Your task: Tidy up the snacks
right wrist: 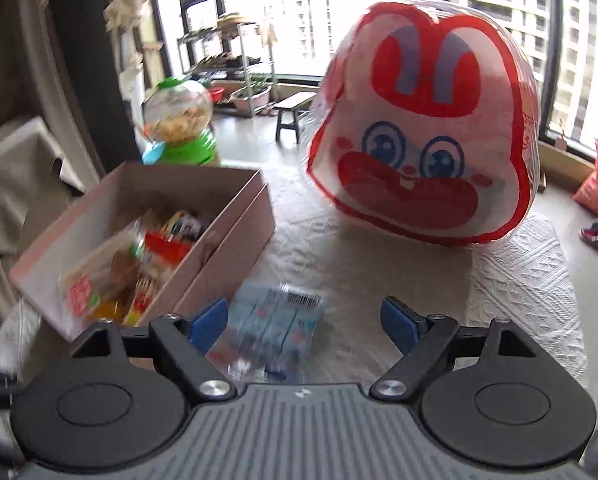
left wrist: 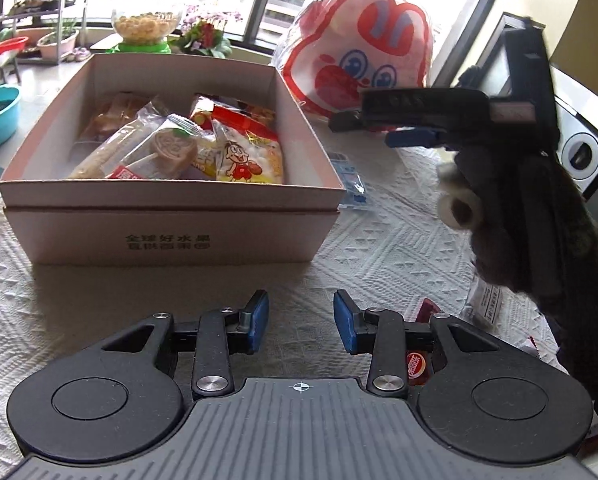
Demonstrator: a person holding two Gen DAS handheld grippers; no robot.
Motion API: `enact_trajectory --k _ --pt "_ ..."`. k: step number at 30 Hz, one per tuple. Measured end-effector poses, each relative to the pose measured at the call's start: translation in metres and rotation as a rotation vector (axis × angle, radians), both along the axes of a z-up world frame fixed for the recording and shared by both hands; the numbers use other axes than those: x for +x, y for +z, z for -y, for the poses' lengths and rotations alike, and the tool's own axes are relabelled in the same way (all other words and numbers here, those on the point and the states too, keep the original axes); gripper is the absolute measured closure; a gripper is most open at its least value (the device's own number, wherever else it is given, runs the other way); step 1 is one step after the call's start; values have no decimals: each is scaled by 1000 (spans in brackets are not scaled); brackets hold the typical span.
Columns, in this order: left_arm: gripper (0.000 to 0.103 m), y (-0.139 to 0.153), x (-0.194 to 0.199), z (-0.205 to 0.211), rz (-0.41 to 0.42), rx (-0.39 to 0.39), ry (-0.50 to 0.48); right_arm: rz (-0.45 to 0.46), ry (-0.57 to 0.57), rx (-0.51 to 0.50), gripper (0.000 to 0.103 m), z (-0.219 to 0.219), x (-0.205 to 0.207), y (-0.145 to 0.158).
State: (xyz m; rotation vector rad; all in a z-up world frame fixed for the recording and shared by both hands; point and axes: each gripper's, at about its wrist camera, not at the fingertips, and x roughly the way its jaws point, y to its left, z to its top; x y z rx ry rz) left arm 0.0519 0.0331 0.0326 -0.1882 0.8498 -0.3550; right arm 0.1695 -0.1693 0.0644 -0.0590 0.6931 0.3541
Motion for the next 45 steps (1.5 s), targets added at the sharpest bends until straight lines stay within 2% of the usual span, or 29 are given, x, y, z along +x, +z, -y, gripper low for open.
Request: enact_trajectory --k 1,2,3,5,7,11,18,20,24,26,30,33,34,35,38,42,44,45 --pt "63 -1 1 1 -3 3 -5 -18 -49 45 21 3 18 -4" --pt "63 -2 2 2 -6 5 -10 -29 -85 70 32 4 31 -7" --pt "63 -3 3 4 -11 7 -13 -52 -119 79 50 4 46 -11" --pt "63 -5 4 6 -16 13 -12 -110 -122 67 70 2 68 -19" --pt "63 -6 4 7 -18 10 -12 -146 -97 7 71 -4 77 -27" --pt "63 -7 5 8 -19 7 -12 -120 15 -147 71 -11 41 -31" --pt "63 -8 4 21 -19 23 -40 -185 172 -175 71 7 -50 -29" --pt "63 -7 2 23 -20 24 -43 -176 154 -163 68 19 -68 -24" --pt "63 -4 -2 25 -18 32 -39 -101 41 -142 42 54 -102 -8" --pt "63 1 -6 24 1 25 -33 -91 -44 -115 40 80 -115 -3" --pt "63 16 -11 23 69 -16 -17 -178 -224 -38 39 125 -121 -9" --pt "63 24 -7 29 93 -3 -8 -238 -264 80 39 142 -119 -18" --pt "63 26 -6 32 101 9 -7 -258 -256 124 36 142 -118 -22" --pt "63 27 -5 35 108 24 -9 -242 -249 132 34 138 -120 -23" --pt "63 26 0 47 115 69 -41 -183 -174 58 34 110 -124 -27" --pt "63 12 9 70 100 171 -108 -54 -81 -139 31 69 -128 -36" --pt "62 3 11 84 69 214 -169 -37 -66 -152 31 71 -130 -36" --pt "61 1 9 91 87 234 -196 -43 -71 -134 31 78 -130 -36"
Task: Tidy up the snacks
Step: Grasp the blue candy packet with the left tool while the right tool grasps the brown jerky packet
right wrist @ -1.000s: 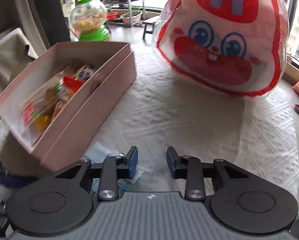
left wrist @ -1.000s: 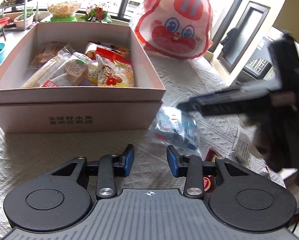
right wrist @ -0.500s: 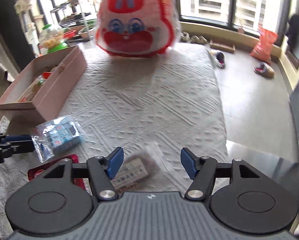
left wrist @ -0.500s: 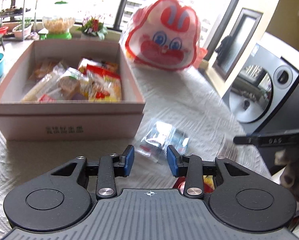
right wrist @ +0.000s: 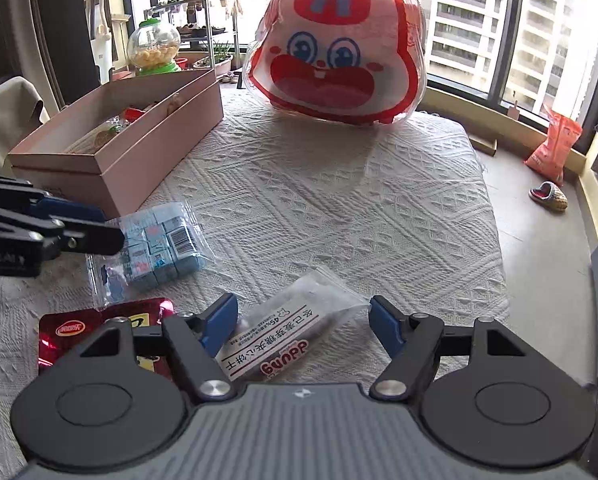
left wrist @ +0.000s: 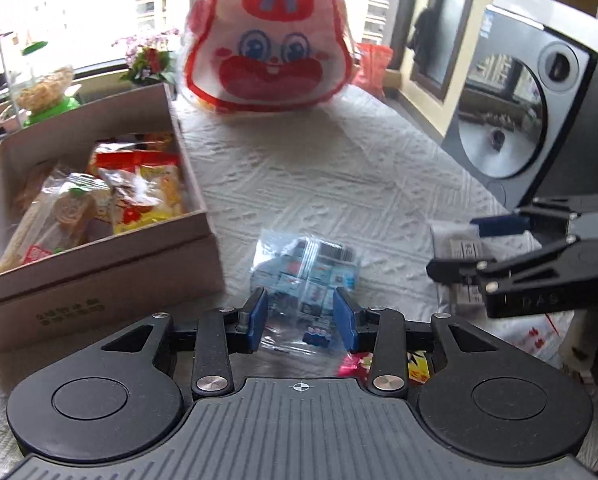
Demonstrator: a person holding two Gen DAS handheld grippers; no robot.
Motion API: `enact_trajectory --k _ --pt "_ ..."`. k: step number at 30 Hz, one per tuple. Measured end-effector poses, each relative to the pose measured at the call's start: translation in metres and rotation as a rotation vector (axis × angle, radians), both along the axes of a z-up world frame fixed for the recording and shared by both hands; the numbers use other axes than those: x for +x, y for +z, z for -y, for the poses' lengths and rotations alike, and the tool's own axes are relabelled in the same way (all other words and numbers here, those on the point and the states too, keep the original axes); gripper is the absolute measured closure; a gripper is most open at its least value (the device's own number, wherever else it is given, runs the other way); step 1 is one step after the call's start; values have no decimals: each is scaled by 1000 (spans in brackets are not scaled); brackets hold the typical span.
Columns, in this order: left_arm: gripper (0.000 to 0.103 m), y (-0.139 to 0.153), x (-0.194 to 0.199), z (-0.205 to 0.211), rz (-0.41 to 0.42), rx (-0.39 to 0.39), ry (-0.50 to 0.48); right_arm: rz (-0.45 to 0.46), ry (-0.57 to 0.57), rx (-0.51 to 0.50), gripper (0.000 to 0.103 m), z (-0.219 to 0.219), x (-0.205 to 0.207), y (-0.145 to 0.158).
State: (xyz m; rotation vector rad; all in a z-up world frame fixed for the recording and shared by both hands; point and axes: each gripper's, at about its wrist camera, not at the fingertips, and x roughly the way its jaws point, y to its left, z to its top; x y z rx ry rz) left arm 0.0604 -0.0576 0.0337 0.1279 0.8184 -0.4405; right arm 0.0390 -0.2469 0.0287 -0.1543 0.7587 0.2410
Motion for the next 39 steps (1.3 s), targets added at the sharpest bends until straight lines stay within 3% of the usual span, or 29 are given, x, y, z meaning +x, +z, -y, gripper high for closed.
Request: enact_trajectory --k 2,3,6,10,15,19,24,30,35,39 --pt "54 -1 -4 12 -11 22 -75 -11 -36 40 31 17 -1 -1" --pt "46 -1 -5 17 -22 24 -106 3 -52 50 31 26 -4 -2" --pt "44 1 -11 27 -25 37 -168 31 -63 95 30 40 -11 -3" --pt "48 9 -4 26 28 43 -91 87 -63 63 28 35 -19 -11" --pt "48 5 23 25 -26 -3 33 90 -62 75 27 37 -17 -11" --pt "40 -2 28 38 16 49 4 93 -64 79 27 38 -19 -11" --pt "38 -5 30 40 33 58 -19 93 -65 77 27 37 -20 -11" --pt "25 -16 16 53 104 186 -118 94 -66 71 27 36 -19 -12" --pt "27 -8 15 38 94 88 -63 95 -67 65 27 35 -19 -12" --pt "26 -12 28 34 22 53 -23 96 -66 61 27 34 -19 -13"
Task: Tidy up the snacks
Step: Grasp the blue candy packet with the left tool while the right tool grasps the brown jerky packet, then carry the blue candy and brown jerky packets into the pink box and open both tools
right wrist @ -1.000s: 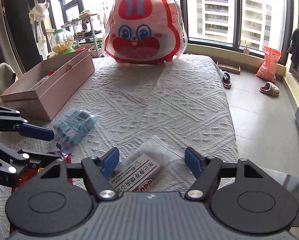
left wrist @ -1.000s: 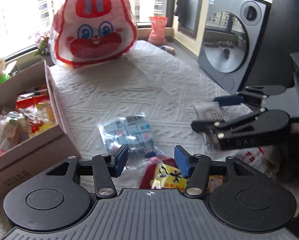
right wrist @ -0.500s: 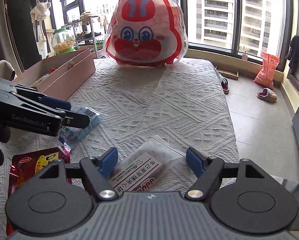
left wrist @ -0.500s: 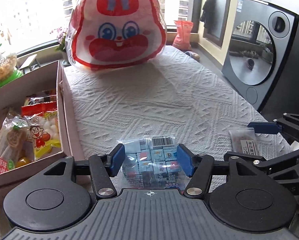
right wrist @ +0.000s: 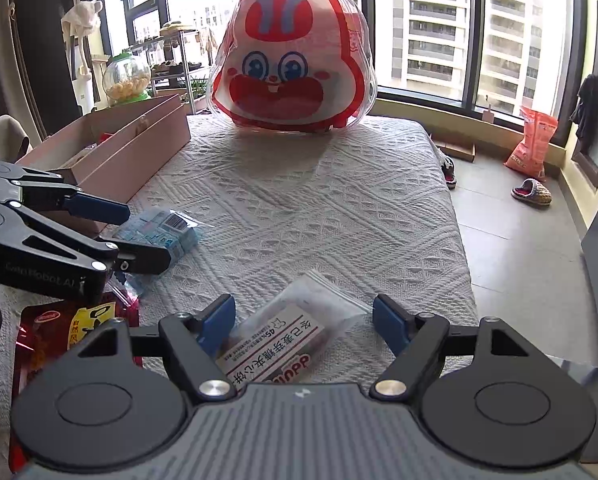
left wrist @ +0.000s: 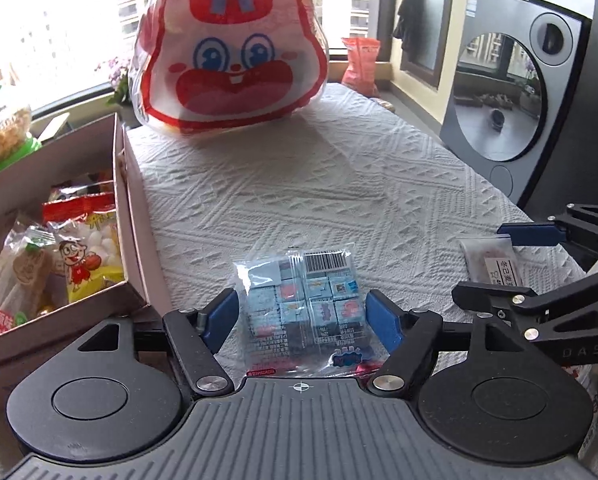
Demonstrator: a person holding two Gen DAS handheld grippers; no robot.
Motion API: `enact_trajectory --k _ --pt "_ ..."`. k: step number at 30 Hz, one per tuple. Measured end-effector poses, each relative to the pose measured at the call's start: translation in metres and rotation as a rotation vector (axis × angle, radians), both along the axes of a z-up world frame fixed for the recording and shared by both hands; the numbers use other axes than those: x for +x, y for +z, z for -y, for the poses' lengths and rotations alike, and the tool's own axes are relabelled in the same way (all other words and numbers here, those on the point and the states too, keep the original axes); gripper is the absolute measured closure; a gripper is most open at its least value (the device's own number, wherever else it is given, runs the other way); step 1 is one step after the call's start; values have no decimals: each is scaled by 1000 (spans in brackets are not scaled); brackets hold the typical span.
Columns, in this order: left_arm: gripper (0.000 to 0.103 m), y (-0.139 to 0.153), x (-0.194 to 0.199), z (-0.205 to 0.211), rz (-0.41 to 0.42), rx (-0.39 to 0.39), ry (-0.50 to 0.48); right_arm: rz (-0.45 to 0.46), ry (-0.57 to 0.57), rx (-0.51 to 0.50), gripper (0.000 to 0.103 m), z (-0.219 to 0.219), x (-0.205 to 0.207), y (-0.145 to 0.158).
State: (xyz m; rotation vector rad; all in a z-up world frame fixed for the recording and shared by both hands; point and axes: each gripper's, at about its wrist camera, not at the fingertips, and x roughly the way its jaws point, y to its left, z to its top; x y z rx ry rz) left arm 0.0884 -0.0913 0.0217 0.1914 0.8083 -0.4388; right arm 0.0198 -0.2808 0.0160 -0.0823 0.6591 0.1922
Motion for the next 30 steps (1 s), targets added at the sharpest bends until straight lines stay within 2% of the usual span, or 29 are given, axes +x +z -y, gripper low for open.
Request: enact_trajectory --k 5,9,11,13,16,19,22,26,28,30 --pt "23 -7 3 13 24 45 -4 0 1 0 26 0 -1 0" --pt "23 -5 11 2 -42 -47 26 -4 8 0 23 0 -1 0" --pt "35 -2 11 -4 -52 -73 38 -15 19 -4 21 0 -1 1" --pt "38 2 5 -14 -66 -110 34 -42 33 8 16 1 1 2" --pt "39 10 -20 -36 -34 -143 29 -110 47 -8 13 -1 1 7" --pt "39 23 -51 -72 2 -181 66 -191 51 -72 16 -5 -1 17" --pt "38 23 -72 -108 -26 -201 136 -154 -25 -34 16 1 -17 28" --pt "38 9 -83 -136 -84 -201 250 -278 -62 10 16 -5 -11 20" --pt "38 4 -87 -141 -83 -215 270 -265 -97 -44 18 -19 -5 17" --pt "38 3 -90 -143 -82 -246 266 -248 -103 -94 24 -36 3 15"
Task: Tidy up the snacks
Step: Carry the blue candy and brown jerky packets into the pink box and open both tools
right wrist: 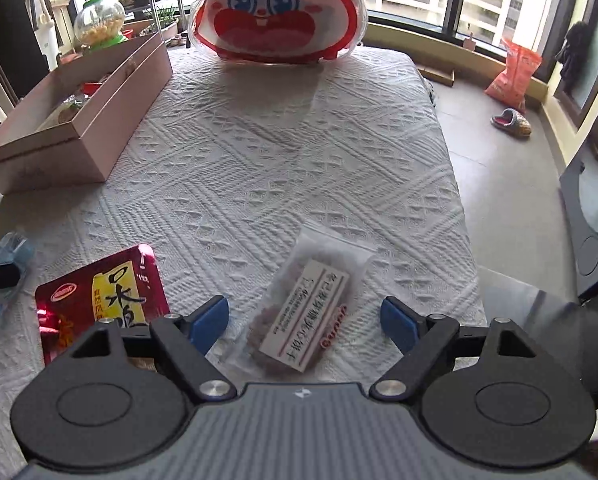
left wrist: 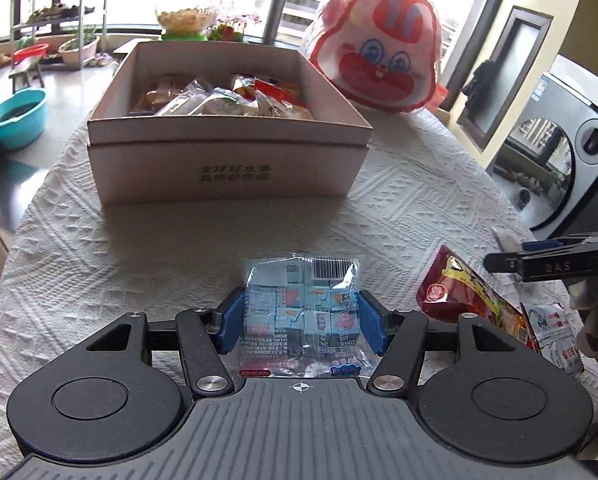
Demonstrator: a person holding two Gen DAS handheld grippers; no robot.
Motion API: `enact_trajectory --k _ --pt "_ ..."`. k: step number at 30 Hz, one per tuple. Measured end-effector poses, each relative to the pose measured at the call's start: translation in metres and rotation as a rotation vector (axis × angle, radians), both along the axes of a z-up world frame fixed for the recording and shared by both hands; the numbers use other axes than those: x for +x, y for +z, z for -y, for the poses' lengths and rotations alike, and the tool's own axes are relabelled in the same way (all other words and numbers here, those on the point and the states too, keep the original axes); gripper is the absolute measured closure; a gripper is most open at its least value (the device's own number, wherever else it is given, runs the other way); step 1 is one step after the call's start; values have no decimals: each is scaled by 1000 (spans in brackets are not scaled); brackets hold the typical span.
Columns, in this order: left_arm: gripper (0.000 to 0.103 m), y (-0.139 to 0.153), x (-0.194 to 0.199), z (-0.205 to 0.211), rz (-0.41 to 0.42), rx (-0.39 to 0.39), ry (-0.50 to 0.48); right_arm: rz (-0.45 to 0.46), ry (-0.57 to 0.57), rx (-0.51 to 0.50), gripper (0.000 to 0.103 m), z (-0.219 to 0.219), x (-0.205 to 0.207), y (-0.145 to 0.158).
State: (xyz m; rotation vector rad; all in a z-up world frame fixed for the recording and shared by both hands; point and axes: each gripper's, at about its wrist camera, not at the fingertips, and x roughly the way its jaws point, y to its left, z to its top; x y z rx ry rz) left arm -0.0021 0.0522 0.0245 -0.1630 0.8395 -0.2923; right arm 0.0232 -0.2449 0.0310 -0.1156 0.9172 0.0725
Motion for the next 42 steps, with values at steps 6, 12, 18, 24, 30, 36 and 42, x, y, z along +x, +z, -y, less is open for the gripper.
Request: enact_trajectory --k 6,12,18,24,30,36,42 --pt "38 -1 -9 1 5 7 -20 3 58 -33 66 -27 9 9" --pt "38 -1 -15 4 3 24 -22 91 174 -57 66 -50 -18 46" --pt "38 -3 -20 5 19 40 -33 25 308 100 66 -76 -39 60" --pt "38 18 -40 -7 39 -34 -62 -3 337 138 66 -100 -39 56" --pt "38 106 -51 -28 347 -80 0 148 358 125 66 -95 -61 98" --pt "37 130 50 -41 389 -53 89 313 343 115 66 -94 -49 150" --pt "39 65 102 -77 271 -220 165 297 324 130 66 -104 -11 155"
